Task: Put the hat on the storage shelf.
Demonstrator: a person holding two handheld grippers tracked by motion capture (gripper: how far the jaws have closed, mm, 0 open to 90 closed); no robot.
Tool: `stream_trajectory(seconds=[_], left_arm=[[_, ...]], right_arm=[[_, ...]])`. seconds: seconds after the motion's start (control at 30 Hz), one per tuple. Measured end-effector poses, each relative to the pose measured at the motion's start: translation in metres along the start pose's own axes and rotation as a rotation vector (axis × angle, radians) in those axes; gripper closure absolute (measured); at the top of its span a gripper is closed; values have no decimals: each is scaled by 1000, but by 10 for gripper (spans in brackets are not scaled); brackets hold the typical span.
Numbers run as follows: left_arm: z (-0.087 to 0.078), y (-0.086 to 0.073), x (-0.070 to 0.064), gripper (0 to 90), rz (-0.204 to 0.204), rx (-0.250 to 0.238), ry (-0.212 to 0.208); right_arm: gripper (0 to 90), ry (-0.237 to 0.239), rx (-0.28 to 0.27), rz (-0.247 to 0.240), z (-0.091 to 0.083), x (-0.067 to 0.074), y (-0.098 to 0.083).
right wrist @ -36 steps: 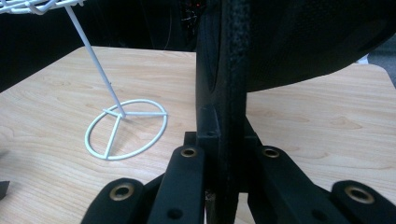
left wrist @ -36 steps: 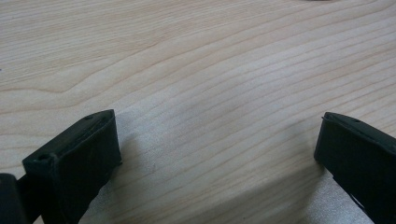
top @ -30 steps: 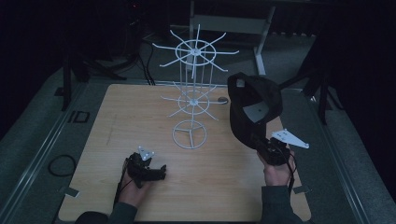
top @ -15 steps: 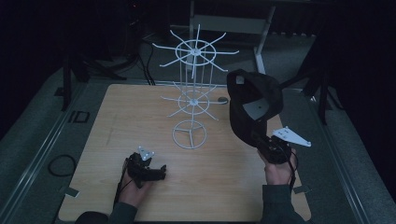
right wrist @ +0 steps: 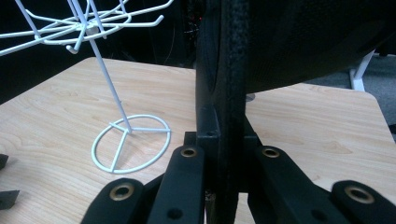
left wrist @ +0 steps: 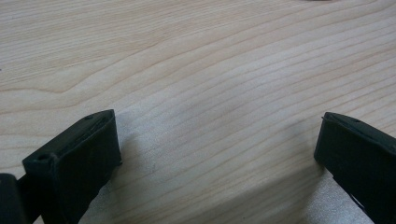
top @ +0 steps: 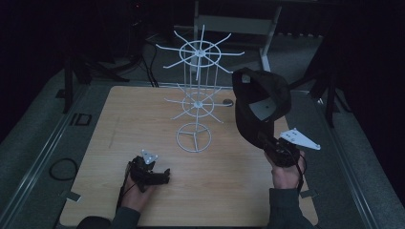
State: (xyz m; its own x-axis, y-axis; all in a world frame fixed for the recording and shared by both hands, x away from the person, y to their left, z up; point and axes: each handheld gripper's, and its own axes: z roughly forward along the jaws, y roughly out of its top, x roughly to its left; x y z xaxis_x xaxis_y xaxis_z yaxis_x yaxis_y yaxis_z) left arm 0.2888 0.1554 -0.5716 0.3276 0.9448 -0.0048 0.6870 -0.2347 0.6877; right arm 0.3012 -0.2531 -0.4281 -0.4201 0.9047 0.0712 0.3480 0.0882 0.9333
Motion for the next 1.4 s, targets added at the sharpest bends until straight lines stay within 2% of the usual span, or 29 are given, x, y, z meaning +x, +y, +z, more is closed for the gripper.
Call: stream_trajectory(seconds=[0.73, 1.4], left_arm=[[0, 0, 0, 1, -3, 0, 0], [0, 0, -1, 2, -5, -2, -1]], right_arm=[[866, 1, -25, -33, -9, 5, 12], [866, 13, -34, -42, -12, 9, 19]])
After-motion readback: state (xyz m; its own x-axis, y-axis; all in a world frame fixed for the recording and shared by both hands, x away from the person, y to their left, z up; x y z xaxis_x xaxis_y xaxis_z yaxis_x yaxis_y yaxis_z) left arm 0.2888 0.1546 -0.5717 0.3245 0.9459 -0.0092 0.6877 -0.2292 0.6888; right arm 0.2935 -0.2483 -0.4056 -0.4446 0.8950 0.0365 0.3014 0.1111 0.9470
